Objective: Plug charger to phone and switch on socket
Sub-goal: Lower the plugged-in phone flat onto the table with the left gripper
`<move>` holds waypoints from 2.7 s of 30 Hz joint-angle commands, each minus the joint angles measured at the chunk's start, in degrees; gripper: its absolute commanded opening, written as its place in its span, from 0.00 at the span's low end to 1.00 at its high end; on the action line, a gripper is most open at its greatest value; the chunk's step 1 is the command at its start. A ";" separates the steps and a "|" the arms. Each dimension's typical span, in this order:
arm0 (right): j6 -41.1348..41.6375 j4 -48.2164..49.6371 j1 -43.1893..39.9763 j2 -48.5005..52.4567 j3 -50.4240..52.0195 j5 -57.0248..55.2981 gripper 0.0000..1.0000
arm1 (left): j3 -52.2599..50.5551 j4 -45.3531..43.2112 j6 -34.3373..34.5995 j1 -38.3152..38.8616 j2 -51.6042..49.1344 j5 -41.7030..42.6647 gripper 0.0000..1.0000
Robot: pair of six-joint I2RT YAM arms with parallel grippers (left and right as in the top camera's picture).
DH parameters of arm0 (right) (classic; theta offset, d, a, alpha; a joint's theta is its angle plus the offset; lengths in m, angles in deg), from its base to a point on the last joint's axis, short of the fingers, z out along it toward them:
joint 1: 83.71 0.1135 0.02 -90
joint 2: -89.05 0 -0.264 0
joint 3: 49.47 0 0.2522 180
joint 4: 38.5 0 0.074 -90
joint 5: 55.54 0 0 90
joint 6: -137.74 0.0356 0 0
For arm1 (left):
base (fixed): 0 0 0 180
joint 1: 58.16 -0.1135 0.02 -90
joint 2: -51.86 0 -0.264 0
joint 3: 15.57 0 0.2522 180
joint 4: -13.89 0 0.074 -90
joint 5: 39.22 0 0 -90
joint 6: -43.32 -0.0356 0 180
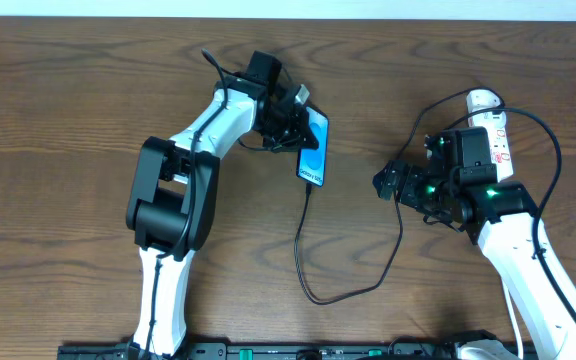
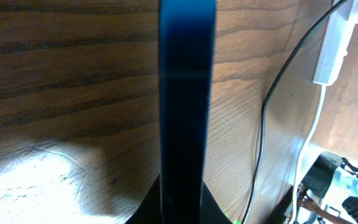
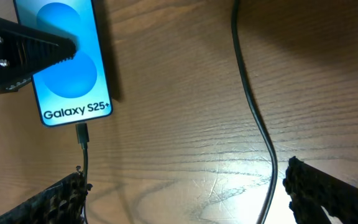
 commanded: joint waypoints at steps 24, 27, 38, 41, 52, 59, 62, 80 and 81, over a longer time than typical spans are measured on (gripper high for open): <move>-1.03 0.00 -0.98 -0.68 -0.46 -0.92 0.99 | 0.28 -1.51 2.49 1.73 -0.52 -4.81 0.07; -1.05 0.00 -0.98 -0.68 -0.46 -0.92 0.99 | 0.28 -1.57 3.39 1.73 -0.52 -4.81 0.07; -1.05 0.00 -0.98 -0.68 -0.46 -0.92 0.99 | 0.28 -2.78 3.56 1.73 -0.52 -4.81 0.07; -1.05 0.00 -0.98 -0.68 -0.46 -0.92 0.99 | 0.28 -3.06 4.20 1.73 -0.52 -4.81 0.07; -1.05 0.00 -0.98 -0.68 -0.46 -0.92 0.99 | 0.28 -4.90 5.55 1.73 -0.52 -4.81 0.07; -1.05 0.00 -0.98 -0.68 -0.46 -0.92 0.99 | 0.28 -5.25 6.97 1.73 -0.52 -4.81 0.07; -1.05 0.00 -0.98 -0.68 -0.46 -0.92 0.99 | 0.28 -4.85 6.97 1.75 -0.52 -4.81 0.07; -1.05 0.00 -0.98 -0.68 -0.46 -0.92 0.99 | 0.28 -2.38 6.97 2.38 -0.83 -4.81 0.07; -1.05 0.00 -0.98 -0.68 -0.46 -0.92 0.99 | 0.28 -2.40 6.97 2.49 -0.83 -4.81 0.07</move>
